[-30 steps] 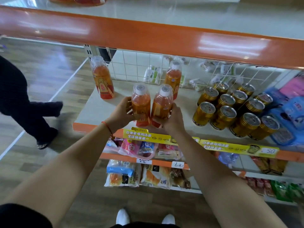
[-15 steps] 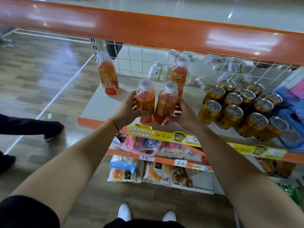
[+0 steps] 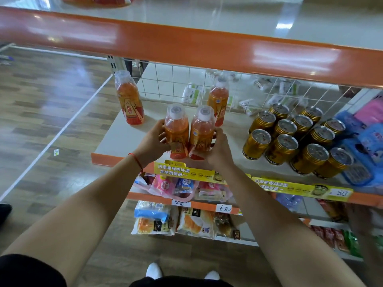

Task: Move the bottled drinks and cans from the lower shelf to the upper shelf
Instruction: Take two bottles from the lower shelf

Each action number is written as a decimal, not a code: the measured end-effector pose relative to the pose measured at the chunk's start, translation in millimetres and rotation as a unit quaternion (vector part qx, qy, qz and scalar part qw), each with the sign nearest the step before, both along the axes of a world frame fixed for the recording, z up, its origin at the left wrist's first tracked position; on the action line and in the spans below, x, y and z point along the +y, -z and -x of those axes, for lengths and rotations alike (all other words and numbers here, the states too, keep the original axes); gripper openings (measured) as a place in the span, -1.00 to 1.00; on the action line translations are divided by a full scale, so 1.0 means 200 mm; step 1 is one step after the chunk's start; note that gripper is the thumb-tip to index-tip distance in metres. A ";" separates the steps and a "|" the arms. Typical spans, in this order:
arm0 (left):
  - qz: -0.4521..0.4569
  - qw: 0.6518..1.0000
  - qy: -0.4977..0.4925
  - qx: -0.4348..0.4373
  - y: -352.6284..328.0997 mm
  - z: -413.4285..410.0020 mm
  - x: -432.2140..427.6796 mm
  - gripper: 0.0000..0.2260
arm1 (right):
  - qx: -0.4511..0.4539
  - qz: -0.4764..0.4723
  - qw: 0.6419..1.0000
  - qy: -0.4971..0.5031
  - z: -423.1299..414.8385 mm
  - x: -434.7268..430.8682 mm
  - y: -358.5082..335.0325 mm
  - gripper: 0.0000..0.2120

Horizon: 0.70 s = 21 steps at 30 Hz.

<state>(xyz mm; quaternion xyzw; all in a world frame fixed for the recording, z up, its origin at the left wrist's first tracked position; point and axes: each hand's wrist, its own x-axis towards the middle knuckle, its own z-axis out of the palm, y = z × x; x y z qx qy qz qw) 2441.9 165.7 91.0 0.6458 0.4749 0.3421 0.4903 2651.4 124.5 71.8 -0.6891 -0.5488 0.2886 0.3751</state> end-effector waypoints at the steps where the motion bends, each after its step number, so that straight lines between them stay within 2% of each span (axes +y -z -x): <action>1: 0.002 1.000 0.002 0.001 0.00 0.00 0.01 -0.33 | 0.010 0.016 0.999 -0.032 -0.03 0.00 -0.02 -0.08; 5: 0.010 1.000 0.004 -0.002 0.02 0.00 0.01 -0.28 | 0.048 0.051 0.990 -0.121 -0.11 0.04 -0.07 -0.14; 10: -0.017 0.997 -0.061 -0.034 0.08 -0.10 -0.07 -0.21 | 0.101 0.046 0.991 -0.080 -0.05 0.03 -0.06 -0.18; 16: -0.046 0.987 -0.132 -0.076 0.12 -0.16 -0.12 -0.29 | 0.085 0.035 0.994 -0.053 -0.02 0.00 -0.06 -0.14; 21: -0.041 0.987 -0.135 -0.073 0.13 -0.14 -0.14 -0.20 | 0.062 0.001 0.998 -0.014 0.03 -0.04 -0.07 -0.16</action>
